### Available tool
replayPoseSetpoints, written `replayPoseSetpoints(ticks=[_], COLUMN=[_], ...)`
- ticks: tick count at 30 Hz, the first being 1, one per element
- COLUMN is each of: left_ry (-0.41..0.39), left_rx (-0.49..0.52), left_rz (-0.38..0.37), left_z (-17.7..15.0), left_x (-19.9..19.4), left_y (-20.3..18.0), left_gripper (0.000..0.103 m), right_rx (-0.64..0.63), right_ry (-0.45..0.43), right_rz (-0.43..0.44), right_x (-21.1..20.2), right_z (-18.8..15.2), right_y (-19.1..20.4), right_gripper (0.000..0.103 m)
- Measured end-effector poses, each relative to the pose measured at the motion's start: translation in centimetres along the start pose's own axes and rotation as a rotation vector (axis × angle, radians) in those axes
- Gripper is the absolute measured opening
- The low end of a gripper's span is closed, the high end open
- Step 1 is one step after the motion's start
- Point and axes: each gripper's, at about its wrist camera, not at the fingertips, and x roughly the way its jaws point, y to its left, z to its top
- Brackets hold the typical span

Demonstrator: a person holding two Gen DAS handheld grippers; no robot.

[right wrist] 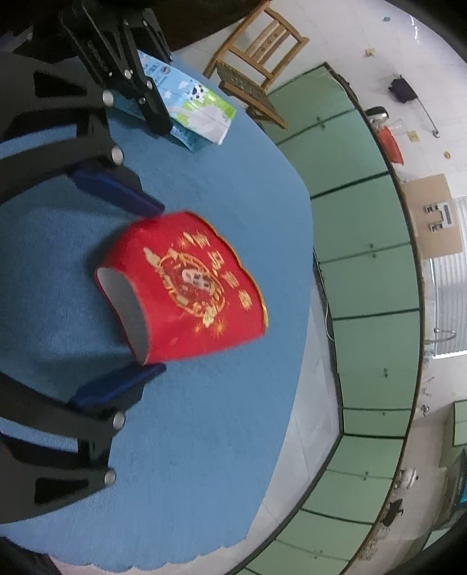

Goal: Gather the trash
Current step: 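Grasp the milk carton with the left tool while the right tool grasps the red cup, then carry the milk carton and red cup over the bin and open both tools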

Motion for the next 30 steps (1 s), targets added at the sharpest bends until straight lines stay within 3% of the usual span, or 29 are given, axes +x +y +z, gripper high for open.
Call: replayPoseSetpoints(ticks=[13, 30], left_ry=[-0.01, -0.108], left_rx=[0.015, 0.06], left_rz=[0.001, -0.116], left_z=[-0.1, -2.4], left_x=[0.0, -7.7], left_y=[-0.2, -6.2], left_gripper=[0.033, 0.033], right_rx=[0.053, 0.124], right_ry=[-0.054, -0.177], right_rz=[0.0, -0.019], right_x=[-3.2, -13.4], right_z=[-1.5, -4.9], right_y=[-0.6, -1.6], right_gripper=[0.073, 0.073])
